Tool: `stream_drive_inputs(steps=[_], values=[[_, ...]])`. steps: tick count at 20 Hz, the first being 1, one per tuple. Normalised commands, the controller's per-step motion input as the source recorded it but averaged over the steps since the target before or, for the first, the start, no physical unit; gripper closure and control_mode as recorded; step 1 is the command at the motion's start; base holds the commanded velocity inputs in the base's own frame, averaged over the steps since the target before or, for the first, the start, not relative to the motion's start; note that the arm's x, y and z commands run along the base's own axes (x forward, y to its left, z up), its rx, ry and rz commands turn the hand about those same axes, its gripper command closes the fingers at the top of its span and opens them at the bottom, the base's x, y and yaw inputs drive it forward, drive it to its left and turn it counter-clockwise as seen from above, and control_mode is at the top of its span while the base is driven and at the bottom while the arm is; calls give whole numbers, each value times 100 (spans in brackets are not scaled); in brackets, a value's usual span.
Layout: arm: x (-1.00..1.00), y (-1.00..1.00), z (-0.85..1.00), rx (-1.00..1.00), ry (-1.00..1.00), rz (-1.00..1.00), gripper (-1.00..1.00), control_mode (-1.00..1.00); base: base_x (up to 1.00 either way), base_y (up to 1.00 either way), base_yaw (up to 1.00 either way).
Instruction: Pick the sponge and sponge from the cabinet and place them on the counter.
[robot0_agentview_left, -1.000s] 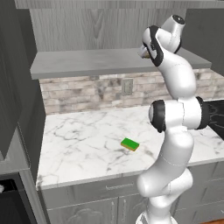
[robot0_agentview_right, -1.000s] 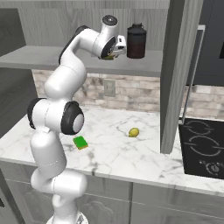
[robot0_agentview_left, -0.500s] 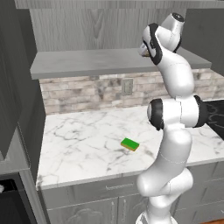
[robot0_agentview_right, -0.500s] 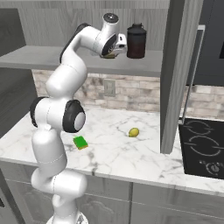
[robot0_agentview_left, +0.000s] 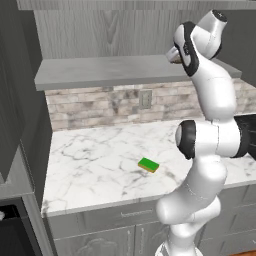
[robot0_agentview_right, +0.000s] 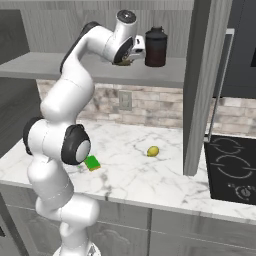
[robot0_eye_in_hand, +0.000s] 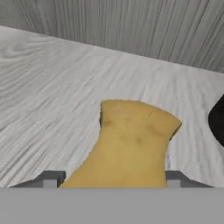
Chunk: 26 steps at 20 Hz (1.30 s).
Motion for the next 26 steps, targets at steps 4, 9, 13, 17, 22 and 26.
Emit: stream_drive_inputs(steps=[4, 9, 13, 17, 22, 26], values=[[-92, 0, 0, -1, -10, 3, 100, -100, 0, 0, 0], [-97, 0, -19, -6, -8, 5, 100, -100, 0, 0, 0], [-100, 0, -34, -9, -6, 8, 100, -100, 0, 0, 0], [-95, 0, -37, -10, -4, 8, 100, -100, 0, 0, 0], [-86, 0, -39, -10, -3, 8, 100, -100, 0, 0, 0], [-62, 0, -48, -11, 0, 8, 100, -100, 0, 0, 0]])
